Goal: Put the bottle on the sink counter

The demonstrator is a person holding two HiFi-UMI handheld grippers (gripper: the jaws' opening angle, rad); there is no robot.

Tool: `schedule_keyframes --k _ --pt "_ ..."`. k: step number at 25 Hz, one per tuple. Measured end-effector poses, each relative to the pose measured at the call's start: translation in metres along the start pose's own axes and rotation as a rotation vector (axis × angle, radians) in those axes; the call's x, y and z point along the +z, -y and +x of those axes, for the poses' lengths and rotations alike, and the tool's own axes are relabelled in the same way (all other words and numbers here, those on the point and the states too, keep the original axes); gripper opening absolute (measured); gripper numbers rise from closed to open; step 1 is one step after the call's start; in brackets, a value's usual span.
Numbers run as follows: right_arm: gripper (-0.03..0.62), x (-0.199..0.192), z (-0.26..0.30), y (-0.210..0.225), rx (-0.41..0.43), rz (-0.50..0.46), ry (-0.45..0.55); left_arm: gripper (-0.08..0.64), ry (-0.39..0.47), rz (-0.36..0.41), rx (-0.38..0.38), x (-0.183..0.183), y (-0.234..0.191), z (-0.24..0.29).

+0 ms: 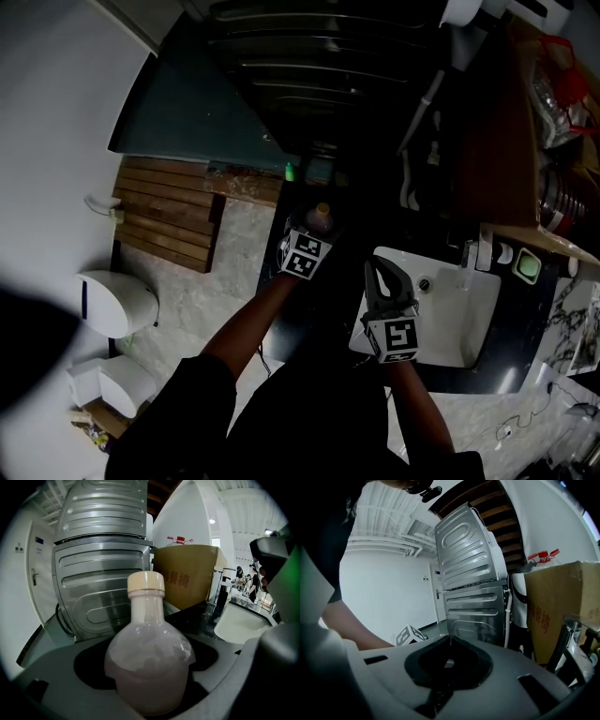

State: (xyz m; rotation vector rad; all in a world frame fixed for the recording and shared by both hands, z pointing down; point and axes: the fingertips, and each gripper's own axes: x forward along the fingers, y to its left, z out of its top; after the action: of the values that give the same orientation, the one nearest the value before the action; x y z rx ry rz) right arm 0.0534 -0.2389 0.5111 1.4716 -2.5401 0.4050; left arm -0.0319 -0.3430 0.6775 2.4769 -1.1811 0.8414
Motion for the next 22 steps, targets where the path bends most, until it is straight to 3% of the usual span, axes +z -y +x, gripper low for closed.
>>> schedule_keyframes --k 7,22 --pt "0.040 0.001 0.022 0.008 0.033 0.015 0.010 0.402 -0.042 -0.016 -0.025 -0.007 0.004 -0.001" --pt "0.040 -0.010 0.021 0.008 0.033 0.014 -0.025 0.400 -0.036 0.045 -0.038 -0.008 0.008 -0.002"
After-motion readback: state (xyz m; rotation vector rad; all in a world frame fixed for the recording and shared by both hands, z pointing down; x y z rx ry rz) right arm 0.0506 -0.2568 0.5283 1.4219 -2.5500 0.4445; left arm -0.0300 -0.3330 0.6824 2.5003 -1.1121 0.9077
